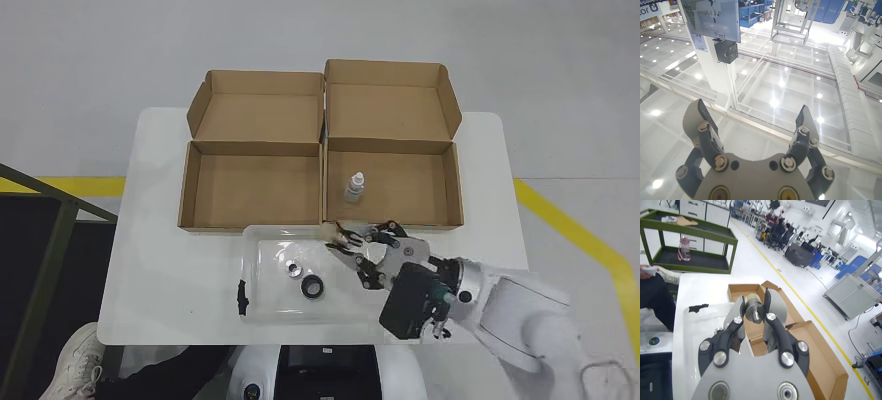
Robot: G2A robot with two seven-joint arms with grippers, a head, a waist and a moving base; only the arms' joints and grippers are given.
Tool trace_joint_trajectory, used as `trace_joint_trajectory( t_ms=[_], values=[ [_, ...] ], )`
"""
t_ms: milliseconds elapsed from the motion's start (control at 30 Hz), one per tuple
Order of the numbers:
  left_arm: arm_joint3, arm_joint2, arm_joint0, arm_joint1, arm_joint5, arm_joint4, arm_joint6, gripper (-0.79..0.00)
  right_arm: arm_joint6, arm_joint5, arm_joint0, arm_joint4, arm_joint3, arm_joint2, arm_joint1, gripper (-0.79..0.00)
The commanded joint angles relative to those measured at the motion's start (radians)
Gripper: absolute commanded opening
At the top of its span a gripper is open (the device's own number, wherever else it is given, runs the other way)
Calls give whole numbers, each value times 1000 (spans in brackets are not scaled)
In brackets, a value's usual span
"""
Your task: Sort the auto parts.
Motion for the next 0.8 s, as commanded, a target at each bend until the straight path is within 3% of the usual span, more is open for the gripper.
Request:
trace_joint_trajectory(
  t_ms=[0,367,600,767],
  values=[
    [0,0,0,0,0,0,0,0,-54,4,-6,38,-8,34,1,-785],
    [0,0,0,0,0,0,0,0,-348,-5,-25,108,-9,187,3,-785],
    [0,0,0,0,0,0,0,0,-580,7,-61,34,-9,246,0,-785],
    [0,0,0,0,0,0,0,0,-657,10,-93,-15,-9,259,0,-785]
  ],
)
